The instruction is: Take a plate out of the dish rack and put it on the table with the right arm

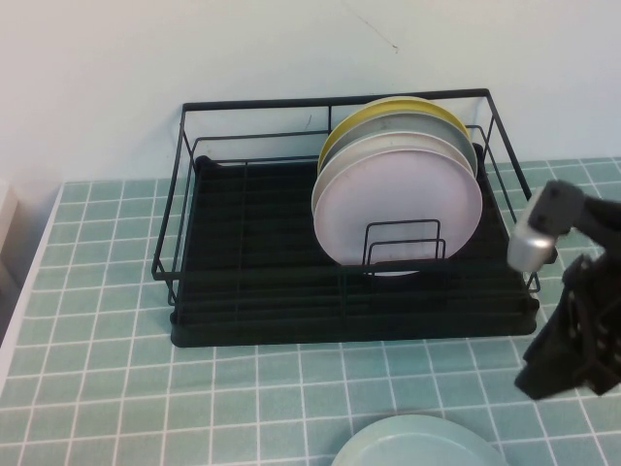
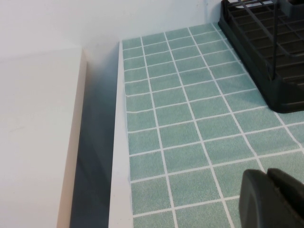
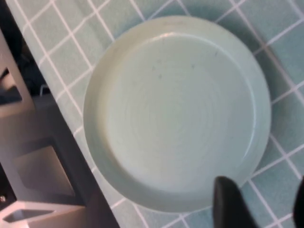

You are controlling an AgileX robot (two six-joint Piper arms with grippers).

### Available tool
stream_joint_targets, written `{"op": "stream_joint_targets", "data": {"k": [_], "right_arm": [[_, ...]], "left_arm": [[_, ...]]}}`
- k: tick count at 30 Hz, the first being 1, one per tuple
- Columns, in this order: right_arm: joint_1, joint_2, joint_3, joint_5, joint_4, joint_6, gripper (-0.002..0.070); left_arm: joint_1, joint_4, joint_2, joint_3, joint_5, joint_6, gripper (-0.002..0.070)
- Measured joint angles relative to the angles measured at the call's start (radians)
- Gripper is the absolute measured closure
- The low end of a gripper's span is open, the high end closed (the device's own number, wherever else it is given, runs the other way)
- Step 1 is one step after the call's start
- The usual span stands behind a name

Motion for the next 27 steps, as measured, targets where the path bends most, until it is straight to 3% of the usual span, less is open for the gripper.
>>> {"op": "stream_joint_targets", "data": {"k": [4, 7, 13, 21, 27], "right_arm": [[0.0, -0.048, -0.045, -0.015, 0.016, 0.033, 0.0579], [0.0, -0.154, -0.031, -0.089, 0.057, 0.019, 0.0647], [0.0, -0.478, 0.084, -0.264, 0.131, -0.028, 0.0668], [0.0, -0.934, 0.229, -0.362, 0.072, -0.043, 0.0671], [0.0, -1.166, 0.32, -0.456, 0.05, 0.081, 0.0674]], "left_arm": [[0.0, 0.0, 0.0, 0.0, 0.0, 0.0, 0.0678], [0.0, 0.0, 0.0, 0.0, 0.0, 0.0, 0.0678], [0.0, 0.0, 0.0, 0.0, 0.0, 0.0, 0.0678], [0.0, 0.0, 0.0, 0.0, 0.002, 0.0, 0.0678], [0.0, 0.0, 0.0, 0.0, 0.002, 0.0, 0.0678]]}}
